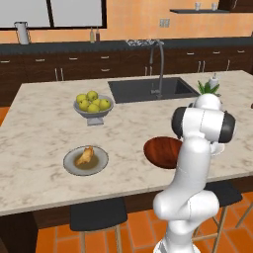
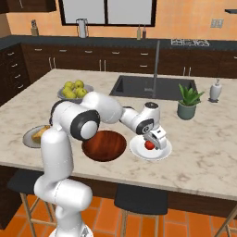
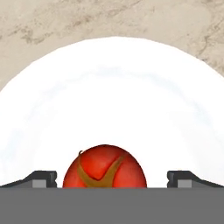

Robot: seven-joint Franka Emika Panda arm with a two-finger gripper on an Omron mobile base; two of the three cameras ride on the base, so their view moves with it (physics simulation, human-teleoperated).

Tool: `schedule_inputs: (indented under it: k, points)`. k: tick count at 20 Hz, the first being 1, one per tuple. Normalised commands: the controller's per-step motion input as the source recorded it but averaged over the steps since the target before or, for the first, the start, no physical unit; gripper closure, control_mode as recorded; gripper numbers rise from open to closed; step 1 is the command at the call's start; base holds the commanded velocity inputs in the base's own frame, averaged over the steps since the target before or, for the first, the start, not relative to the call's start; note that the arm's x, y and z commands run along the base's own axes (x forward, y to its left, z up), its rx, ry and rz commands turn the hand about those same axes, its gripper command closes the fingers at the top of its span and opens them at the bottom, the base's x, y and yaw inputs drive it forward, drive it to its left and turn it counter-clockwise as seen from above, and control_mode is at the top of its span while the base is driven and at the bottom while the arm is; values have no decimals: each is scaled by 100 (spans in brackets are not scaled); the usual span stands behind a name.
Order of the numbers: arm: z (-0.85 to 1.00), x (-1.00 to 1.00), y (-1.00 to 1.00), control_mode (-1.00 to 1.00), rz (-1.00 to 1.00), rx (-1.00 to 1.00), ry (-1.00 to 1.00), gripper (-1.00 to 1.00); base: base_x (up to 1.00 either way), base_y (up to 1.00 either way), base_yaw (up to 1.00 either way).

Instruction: Pick the chicken drumstick and tomato from their plates and place them in the bowl. Then put the bowl in the fridge.

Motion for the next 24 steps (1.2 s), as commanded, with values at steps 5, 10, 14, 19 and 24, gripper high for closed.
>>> schedule_inputs:
  k: [5, 10, 14, 19, 24]
  points:
    - [-25, 19, 18, -100, -1, 0, 0, -100, 0, 0, 0]
    - [-34, 0, 19, -100, -5, 2, 0, -100, 0, 0, 0]
    - [-34, -4, 30, -100, -8, 4, 0, -100, 0, 0, 0]
    - [-39, -26, 13, -100, -10, 5, 0, -100, 0, 0, 0]
    - [-23, -27, 25, -100, -11, 3, 0, -100, 0, 0, 0]
